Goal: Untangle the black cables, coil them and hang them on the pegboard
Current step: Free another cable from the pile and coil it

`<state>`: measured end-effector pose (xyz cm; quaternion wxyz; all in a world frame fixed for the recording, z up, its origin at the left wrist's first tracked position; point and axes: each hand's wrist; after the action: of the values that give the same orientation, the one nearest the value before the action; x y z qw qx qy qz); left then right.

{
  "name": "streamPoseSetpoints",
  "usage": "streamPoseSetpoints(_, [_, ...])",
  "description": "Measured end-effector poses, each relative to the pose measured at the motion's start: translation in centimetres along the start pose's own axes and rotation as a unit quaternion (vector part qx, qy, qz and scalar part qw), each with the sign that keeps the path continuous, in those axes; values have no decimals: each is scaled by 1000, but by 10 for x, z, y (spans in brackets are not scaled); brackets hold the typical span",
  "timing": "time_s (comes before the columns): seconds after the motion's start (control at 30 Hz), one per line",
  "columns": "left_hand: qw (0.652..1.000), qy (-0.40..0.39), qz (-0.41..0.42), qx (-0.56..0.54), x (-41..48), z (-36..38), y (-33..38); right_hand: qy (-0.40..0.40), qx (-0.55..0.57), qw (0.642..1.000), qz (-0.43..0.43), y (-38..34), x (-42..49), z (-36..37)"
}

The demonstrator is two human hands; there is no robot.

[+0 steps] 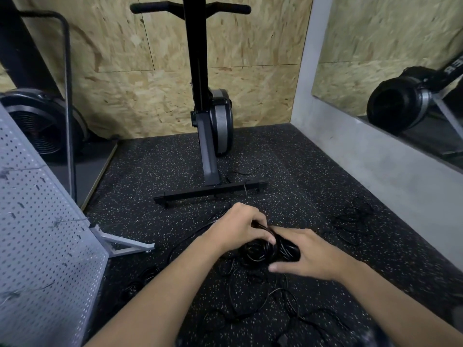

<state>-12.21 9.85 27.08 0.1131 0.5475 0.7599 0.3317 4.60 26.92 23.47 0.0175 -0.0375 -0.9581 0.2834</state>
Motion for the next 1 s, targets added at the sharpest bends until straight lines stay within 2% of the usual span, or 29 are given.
streamPoseSetpoints(0.1, [999,11,-1,-37,-1,-4,-2,35,39,998,-21,-10,0,-4])
streamPoseSetpoints(0.27, [999,-14,-5,-31,-2,-9,-5,0,19,999,-34,-22,-2,5])
streamPoseSetpoints(0.33, [999,-27,-16,-40,-2,-11,-8,-7,60,998,-37,-27,-1,4])
streamPoseSetpoints(0.4, [998,-6,-29,-47,-3,-15,-10,-7,131,991,-29,-30,-2,-3])
streamPoseSetpoints(0.47, [996,9,-71,-54,-5,-20,-17,2,186,982,-11,-30,-5,-11])
streamPoseSetpoints(0.57, [988,-19,-145,-54,-6,-18,-42,27,231,973,2,-28,-5,-18])
streamPoseSetpoints(0.67, [982,-55,-172,-57,-6,-10,-61,73,270,960,5,-25,-4,-24])
streamPoseSetpoints(0.8, [981,-41,-167,-90,-5,-4,-59,138,386,911,36,-18,-3,-28])
streamPoseSetpoints(1.0, [978,-29,-201,-48,-8,14,-46,256,413,870,77,-11,4,-25])
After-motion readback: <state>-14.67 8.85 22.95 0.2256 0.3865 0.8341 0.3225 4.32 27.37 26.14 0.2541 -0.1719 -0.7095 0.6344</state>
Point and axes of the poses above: each hand's wrist, its own x-axis towards the middle knuckle, its own z-axis out of the palm, y = z × x, and after that the axes turned 4 degrees about y, right-handed
